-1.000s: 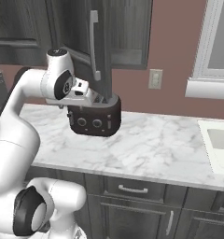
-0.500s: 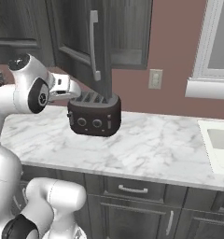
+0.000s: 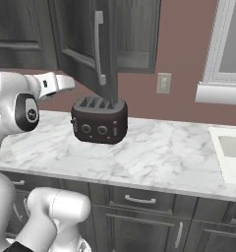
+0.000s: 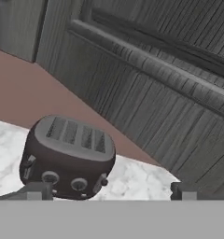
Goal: Close all open cabinet doors.
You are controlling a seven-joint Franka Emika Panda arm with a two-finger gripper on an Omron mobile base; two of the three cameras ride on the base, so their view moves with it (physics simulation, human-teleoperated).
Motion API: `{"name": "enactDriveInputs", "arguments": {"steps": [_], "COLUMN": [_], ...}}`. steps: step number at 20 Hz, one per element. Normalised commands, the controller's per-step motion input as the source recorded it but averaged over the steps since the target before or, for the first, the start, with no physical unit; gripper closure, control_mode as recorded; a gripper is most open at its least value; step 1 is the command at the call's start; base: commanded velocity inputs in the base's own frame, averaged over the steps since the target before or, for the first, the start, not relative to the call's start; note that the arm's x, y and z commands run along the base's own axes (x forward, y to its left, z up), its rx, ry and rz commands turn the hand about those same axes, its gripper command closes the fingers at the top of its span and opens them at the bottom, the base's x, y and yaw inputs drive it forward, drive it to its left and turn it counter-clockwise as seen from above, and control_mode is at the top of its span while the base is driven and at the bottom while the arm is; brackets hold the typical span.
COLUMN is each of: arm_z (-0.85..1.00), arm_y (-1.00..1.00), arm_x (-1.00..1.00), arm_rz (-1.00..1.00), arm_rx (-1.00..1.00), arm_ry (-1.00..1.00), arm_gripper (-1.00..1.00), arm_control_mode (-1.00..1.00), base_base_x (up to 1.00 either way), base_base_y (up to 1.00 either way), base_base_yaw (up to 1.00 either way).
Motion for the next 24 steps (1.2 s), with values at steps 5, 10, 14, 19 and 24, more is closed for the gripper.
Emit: {"name": "enactDriveInputs", "arguments": {"steps": [5,10,14,19,24], "arm_z": [0.37,0.30,0.27,0.11,0.06], "arm_y": [-0.21,-0.25,-0.23,-0.16,-0.30], "arm_x": [0.35,0.53,0.65,0.83,0.84], "arm_rz": [0.01,0.02,0.00,0.00,0.00], "arm_rx": [-0.07,-0.01,0.00,0.04,0.14], "arm_ry": [-0.23,-0.14,-0.02,0.01,0.09], "arm_gripper": [-1.00,-1.00,-1.00,-1.00,-1.00], "arm_control_mode": [-1.00,-1.00,-1.00,-1.00,-1.00], "base_base_x": [0.00,0.00,0.00,0.00,0.00], "base_base_y": [0.00,0.00,0.00,0.00,0.00], "base_base_yaw": [0.00,0.00,0.00,0.00,0.00]}}
